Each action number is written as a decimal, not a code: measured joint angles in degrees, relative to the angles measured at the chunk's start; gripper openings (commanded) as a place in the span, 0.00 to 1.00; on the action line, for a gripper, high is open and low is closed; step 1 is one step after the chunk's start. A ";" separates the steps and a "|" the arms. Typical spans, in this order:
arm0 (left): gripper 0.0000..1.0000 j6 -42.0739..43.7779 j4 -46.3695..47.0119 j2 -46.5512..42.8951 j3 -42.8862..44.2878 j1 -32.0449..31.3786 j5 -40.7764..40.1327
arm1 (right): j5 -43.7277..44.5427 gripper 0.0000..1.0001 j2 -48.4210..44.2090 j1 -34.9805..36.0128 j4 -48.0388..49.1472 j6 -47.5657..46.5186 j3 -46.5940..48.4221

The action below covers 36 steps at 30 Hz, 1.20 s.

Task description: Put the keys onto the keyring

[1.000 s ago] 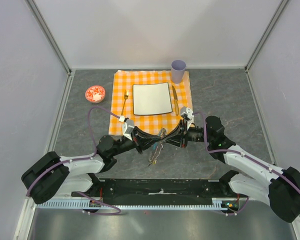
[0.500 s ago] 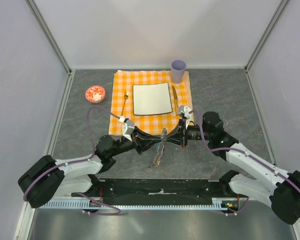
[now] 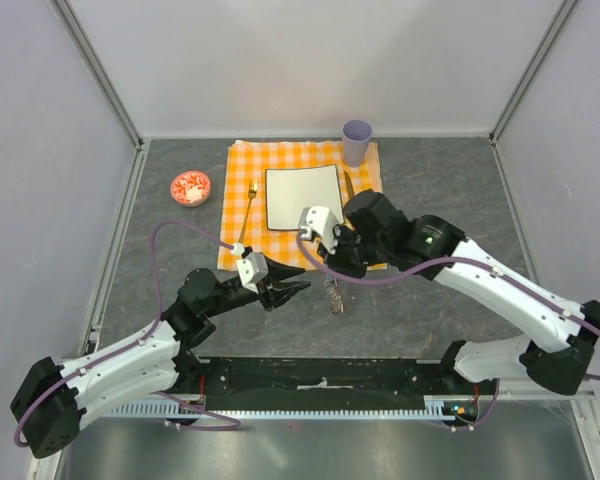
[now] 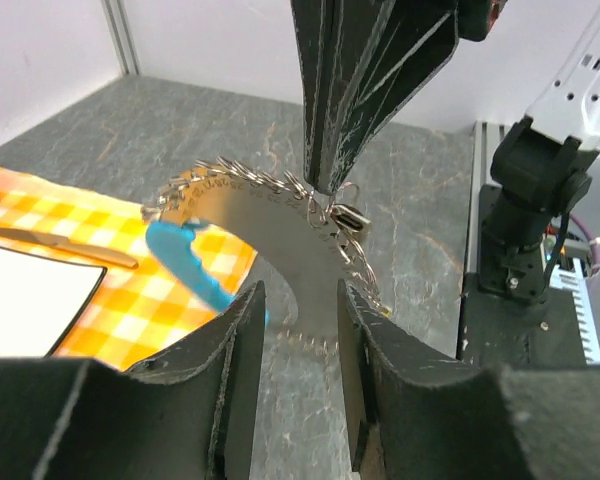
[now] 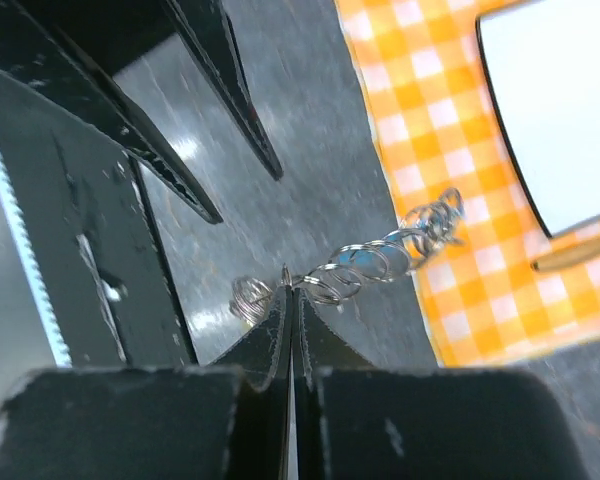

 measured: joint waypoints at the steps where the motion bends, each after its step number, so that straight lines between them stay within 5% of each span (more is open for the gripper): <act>1: 0.42 0.61 -0.83 0.02 0.00 0.00 -0.02 | 3.21 0.00 2.23 2.23 -3.37 -1.11 2.58; 7: 0.49 2.27 -3.61 -0.66 -0.09 0.00 -0.63 | 20.37 0.00 11.02 5.33 -17.46 -4.42 10.54; 13: 0.51 2.86 -3.93 -4.68 -1.88 0.00 -1.27 | 25.81 0.00 12.96 7.32 -23.47 -6.56 17.09; 24: 0.51 3.32 -1.03 -5.18 -4.07 0.00 1.38 | 16.44 0.00 9.62 8.57 -19.32 -11.26 13.53; 36: 0.48 4.96 -0.85 6.14 4.31 0.00 13.97 | 10.32 0.00 8.48 8.68 -13.97 -14.49 8.83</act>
